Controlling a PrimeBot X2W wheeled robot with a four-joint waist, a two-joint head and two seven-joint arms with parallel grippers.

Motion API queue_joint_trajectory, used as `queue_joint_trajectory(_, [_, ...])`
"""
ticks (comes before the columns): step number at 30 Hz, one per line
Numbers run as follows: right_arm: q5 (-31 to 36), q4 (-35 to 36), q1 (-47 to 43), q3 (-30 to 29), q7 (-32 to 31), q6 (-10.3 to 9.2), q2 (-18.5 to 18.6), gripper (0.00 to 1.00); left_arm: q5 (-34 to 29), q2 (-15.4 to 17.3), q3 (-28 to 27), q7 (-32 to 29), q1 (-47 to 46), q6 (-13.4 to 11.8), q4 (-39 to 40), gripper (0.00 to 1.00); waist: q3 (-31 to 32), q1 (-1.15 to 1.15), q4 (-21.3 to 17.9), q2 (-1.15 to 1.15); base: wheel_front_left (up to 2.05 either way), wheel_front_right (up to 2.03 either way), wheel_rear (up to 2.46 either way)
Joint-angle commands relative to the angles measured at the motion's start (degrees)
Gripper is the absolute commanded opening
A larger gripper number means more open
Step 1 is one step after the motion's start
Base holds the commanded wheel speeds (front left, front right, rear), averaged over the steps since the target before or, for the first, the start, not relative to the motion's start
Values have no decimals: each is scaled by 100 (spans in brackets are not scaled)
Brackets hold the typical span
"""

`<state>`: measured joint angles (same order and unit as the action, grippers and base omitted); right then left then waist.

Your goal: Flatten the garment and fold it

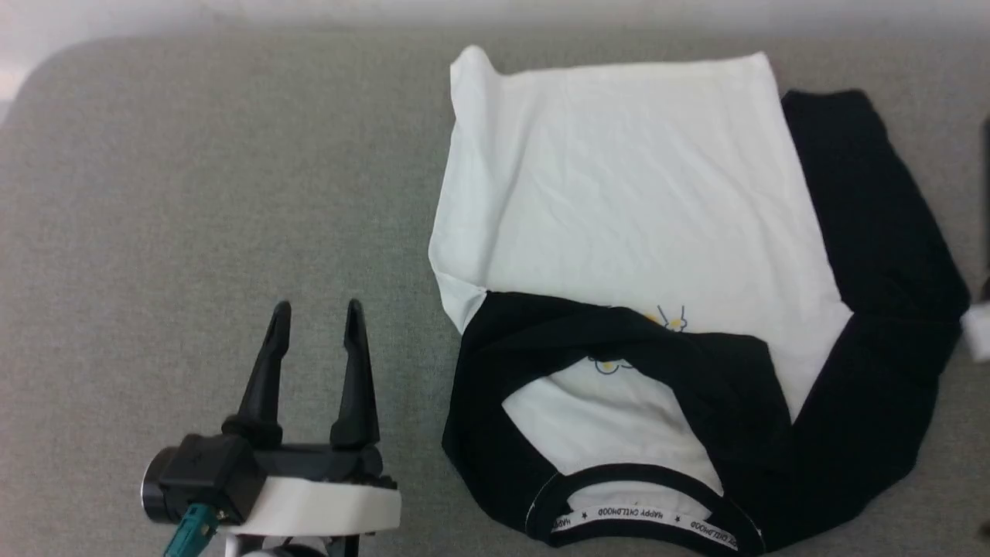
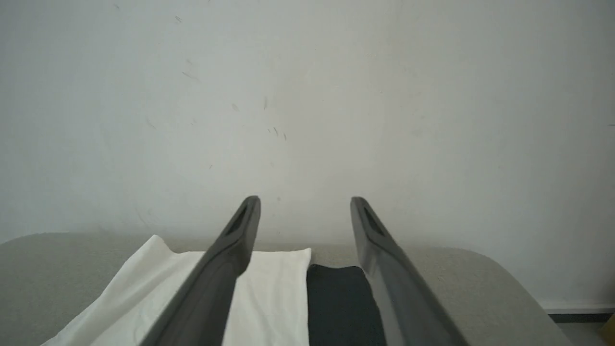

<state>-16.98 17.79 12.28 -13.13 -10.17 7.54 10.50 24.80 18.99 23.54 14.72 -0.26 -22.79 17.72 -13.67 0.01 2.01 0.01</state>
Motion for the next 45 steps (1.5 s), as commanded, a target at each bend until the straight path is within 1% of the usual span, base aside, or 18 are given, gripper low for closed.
queue_joint_trajectory(1, [-101, 3, 252, -27, -113, -5, 128, 100, -62, -41, -44, 28, -107, 41, 25, 100, -461, -1, 81, -1, 0, 0, 0])
queue_joint_trajectory(5, [-496, -256, 1483, -9, -751, -5, 784, 100, -235, -167, -46, 28, -299, 111, 34, 100, -907, -1, 163, -1, 0, 0, 0])
queue_joint_trajectory(8, [-665, -703, 2366, 107, -1295, -5, 1189, 100, -377, -229, -35, 28, -438, 143, 61, 100, -1221, -1, 210, -1, 0, 0, 0])
queue_joint_trajectory(12, [-678, -1563, 3403, 142, -2055, -5, 1468, 100, -564, -286, -12, 28, -633, 172, 126, 100, -1614, -1, 276, -1, 0, 0, 0])
queue_joint_trajectory(15, [-455, -2256, 3976, 91, -2563, -5, 1568, 100, -687, -336, 37, 28, -781, 196, 178, 100, -1841, -1, 358, -1, 0, 0, 0])
queue_joint_trajectory(17, [-281, -2643, 4266, -19, -2770, -5, 1591, 100, -759, -367, 95, 28, -862, 220, 189, 100, -1961, -1, 437, -1, 0, 0, 0])
queue_joint_trajectory(21, [32, -3232, 4566, -123, -3226, -5, 1643, 100, -851, -442, 179, 28, -963, 234, 214, 100, -2160, -1, 613, -1, 0, 0, 0])
queue_joint_trajectory(25, [304, -3577, 4616, -216, -3690, -5, 1711, 100, -880, -496, 240, 28, -972, 234, 227, 100, -2339, -1, 759, -1, 0, 0, 0])
queue_joint_trajectory(29, [574, -3710, 4553, -316, -3995, -5, 1756, 100, -904, -540, 287, 28, -996, 245, 228, 100, -2510, -1, 861, -1, 0, 0, 0])
queue_joint_trajectory(33, [760, -3709, 4505, -419, -4162, -5, 1778, 100, -929, -585, 326, 28, -1047, 265, 226, 100, -2636, -1, 915, -1, 0, 0, 0])
queue_joint_trajectory(37, [810, -3704, 4429, -496, -4404, -5, 1736, 100, -943, -614, 340, 28, -1097, 281, 197, 100, -2687, -1, 924, -1, 0, 0, 0])
queue_joint_trajectory(38, [805, -3693, 4412, -515, -4467, -5, 1721, 50, -944, -618, 342, 28, -1110, 285, 186, 100, -2693, -1, 921, -1, 0, 0, 0])
queue_joint_trajectory(39, [807, -3673, 4409, -553, -4504, -5, 1701, 3, -945, -621, 343, 28, -1122, 288, 177, 100, -2699, -1, 916, -1, 0, 0, 0])
queue_joint_trajectory(40, [818, -3634, 4406, -571, -4501, -5, 1684, 0, -947, -623, 344, 28, -1135, 291, 168, 100, -2705, -1, 909, -1, 0, 0, 0])
queue_joint_trajectory(45, [780, -3501, 4353, -622, -4273, -5, 1606, 0, -956, -621, 344, 28, -1192, 294, 114, 100, -2653, -1, 836, -1, 0, 0, 0])
